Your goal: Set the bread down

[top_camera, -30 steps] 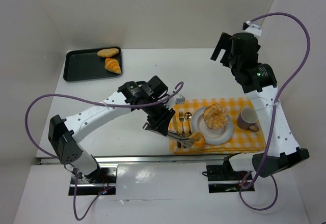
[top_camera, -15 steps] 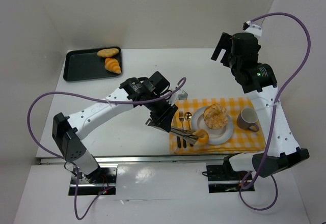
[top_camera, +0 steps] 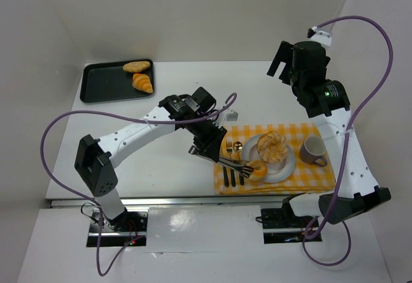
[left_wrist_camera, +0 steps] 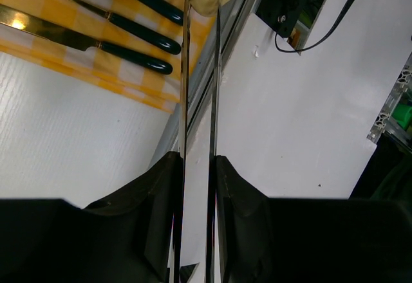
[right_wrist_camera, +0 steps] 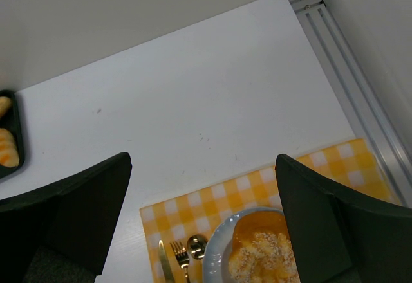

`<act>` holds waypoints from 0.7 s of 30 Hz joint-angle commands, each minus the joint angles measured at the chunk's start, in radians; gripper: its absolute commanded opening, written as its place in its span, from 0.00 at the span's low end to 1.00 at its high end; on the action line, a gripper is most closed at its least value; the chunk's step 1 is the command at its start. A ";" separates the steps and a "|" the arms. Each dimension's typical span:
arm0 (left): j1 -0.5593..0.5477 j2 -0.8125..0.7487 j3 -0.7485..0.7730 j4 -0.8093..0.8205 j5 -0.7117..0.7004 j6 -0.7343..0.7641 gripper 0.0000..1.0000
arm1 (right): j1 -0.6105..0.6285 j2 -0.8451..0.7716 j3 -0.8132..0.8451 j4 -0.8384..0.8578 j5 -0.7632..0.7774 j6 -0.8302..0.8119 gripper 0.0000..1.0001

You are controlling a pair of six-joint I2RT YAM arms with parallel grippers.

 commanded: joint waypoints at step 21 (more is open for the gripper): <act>0.032 0.033 0.103 -0.012 -0.019 0.011 0.68 | -0.005 -0.030 0.025 0.015 0.031 -0.005 1.00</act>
